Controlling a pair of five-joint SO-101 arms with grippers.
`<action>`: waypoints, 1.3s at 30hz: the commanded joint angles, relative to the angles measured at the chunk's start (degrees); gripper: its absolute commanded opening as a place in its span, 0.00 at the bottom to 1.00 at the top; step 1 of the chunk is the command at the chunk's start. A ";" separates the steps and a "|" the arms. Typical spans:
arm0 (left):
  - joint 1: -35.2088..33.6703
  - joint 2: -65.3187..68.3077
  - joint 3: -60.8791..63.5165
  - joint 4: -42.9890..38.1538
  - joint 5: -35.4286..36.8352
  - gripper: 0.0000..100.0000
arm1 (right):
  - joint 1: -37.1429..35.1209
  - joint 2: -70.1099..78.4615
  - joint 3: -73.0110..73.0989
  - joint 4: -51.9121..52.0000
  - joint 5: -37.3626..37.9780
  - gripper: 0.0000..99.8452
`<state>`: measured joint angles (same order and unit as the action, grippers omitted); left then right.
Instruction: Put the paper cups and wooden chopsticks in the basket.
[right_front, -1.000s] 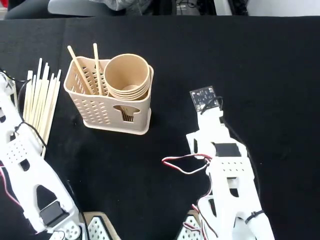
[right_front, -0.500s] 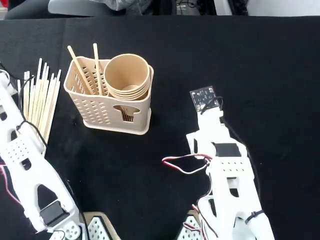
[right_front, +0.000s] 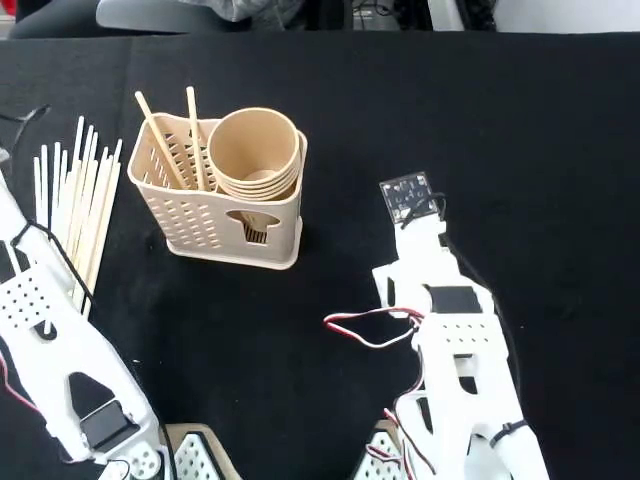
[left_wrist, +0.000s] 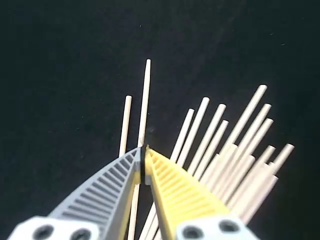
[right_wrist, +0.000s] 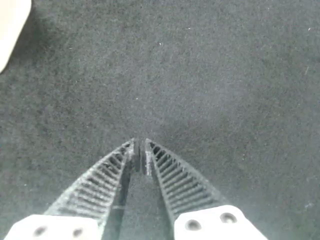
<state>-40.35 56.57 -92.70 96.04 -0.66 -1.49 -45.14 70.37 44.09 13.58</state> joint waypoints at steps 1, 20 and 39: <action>0.57 -10.37 -2.77 2.73 0.62 0.03 | 0.88 -0.31 -0.57 -1.05 0.44 0.03; -6.55 -0.70 26.95 -13.01 -5.80 0.17 | 0.88 -0.31 -0.57 -1.05 0.44 0.03; -7.69 15.12 22.02 -23.12 -5.19 0.03 | 0.88 -0.31 -0.48 -1.05 0.44 0.03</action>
<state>-46.95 71.25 -70.90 73.63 -6.11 -1.49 -45.14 70.37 44.09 13.58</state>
